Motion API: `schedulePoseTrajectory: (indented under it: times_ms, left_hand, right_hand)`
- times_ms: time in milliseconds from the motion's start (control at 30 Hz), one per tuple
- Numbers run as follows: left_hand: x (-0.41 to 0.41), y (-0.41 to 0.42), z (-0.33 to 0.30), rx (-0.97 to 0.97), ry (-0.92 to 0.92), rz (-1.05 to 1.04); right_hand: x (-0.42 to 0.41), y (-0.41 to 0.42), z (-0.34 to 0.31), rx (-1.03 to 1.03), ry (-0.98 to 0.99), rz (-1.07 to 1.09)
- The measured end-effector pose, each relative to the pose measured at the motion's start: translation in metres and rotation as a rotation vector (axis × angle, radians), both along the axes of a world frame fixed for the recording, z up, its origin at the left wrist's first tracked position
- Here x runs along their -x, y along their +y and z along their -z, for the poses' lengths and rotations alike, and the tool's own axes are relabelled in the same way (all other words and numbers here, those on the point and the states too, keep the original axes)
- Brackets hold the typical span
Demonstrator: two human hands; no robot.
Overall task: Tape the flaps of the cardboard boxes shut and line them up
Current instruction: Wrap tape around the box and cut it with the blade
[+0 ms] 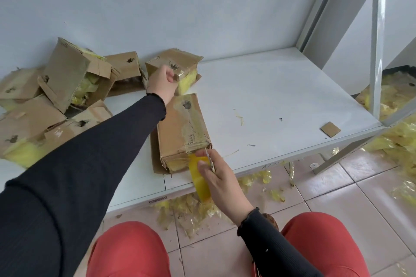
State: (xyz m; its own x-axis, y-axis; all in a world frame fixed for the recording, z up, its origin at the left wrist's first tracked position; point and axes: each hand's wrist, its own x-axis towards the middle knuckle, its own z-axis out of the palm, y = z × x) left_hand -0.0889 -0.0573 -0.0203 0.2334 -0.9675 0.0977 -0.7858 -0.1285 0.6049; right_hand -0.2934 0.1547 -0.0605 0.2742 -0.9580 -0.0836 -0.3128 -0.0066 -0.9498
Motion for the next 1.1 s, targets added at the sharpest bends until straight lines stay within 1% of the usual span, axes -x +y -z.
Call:
schedulePoseTrajectory:
  times_ms: [33,67,100,133,200,267,333,433,467,533,633,767,900,967,1000,1033,1100]
  left_hand:
    - [0.000,0.009,-0.004,0.182,0.051,-0.023]
    - [0.002,0.017,-0.008,0.245,0.035,0.027]
    - [0.005,0.026,-0.010,0.242,-0.017,0.111]
    - [0.011,0.032,-0.011,0.186,-0.075,0.197]
    - [0.022,0.045,-0.010,-0.048,-0.194,0.335]
    - [0.029,0.054,-0.003,-0.240,-0.331,0.406]
    - [0.033,0.057,0.008,-0.286,-0.443,0.406]
    - [0.039,0.058,0.020,-0.224,-0.506,0.340]
    - [0.039,0.057,0.024,-0.197,-0.516,0.329]
    - [0.039,0.056,0.028,-0.160,-0.520,0.325]
    - [0.038,0.057,0.028,-0.128,-0.524,0.328]
    - [0.037,0.058,0.028,-0.131,-0.542,0.315]
    - [0.038,0.057,0.027,-0.139,-0.520,0.302]
    - [0.038,0.059,0.020,-0.160,-0.506,0.314]
    - [0.037,0.062,0.015,-0.148,-0.467,0.337]
    - [0.035,0.067,0.008,-0.093,-0.385,0.355]
    - [0.033,0.086,-0.004,0.144,-0.136,0.317]
  right_hand:
    - [-0.004,-0.004,0.000,-0.004,-0.010,0.012]
    - [-0.008,-0.009,0.001,-0.009,-0.022,0.026]
    - [-0.013,-0.016,0.001,-0.011,-0.031,0.034]
    - [-0.017,-0.023,0.000,-0.016,-0.036,0.040]
    - [-0.023,-0.036,-0.002,-0.017,-0.025,0.038]
    - [-0.024,-0.046,-0.004,0.006,0.004,0.033]
    - [-0.021,-0.047,-0.006,0.014,-0.005,0.045]
    - [-0.012,-0.031,0.003,-0.054,-0.102,0.022]
    - [-0.010,-0.024,0.007,-0.069,-0.101,-0.007]
    - [-0.010,-0.014,0.013,-0.042,-0.059,-0.034]
    - [-0.018,-0.010,0.012,0.011,-0.027,0.063]
    - [-0.021,-0.006,0.007,-0.144,-0.057,0.135]
    - [-0.019,-0.008,-0.003,-0.316,-0.052,0.128]
    - [-0.019,-0.008,-0.006,-0.357,-0.083,0.115]
    - [-0.019,-0.006,-0.007,-0.374,-0.120,0.112]
    - [-0.019,-0.005,-0.007,-0.395,-0.156,0.112]
    - [-0.017,-0.005,-0.010,-0.422,-0.197,0.103]
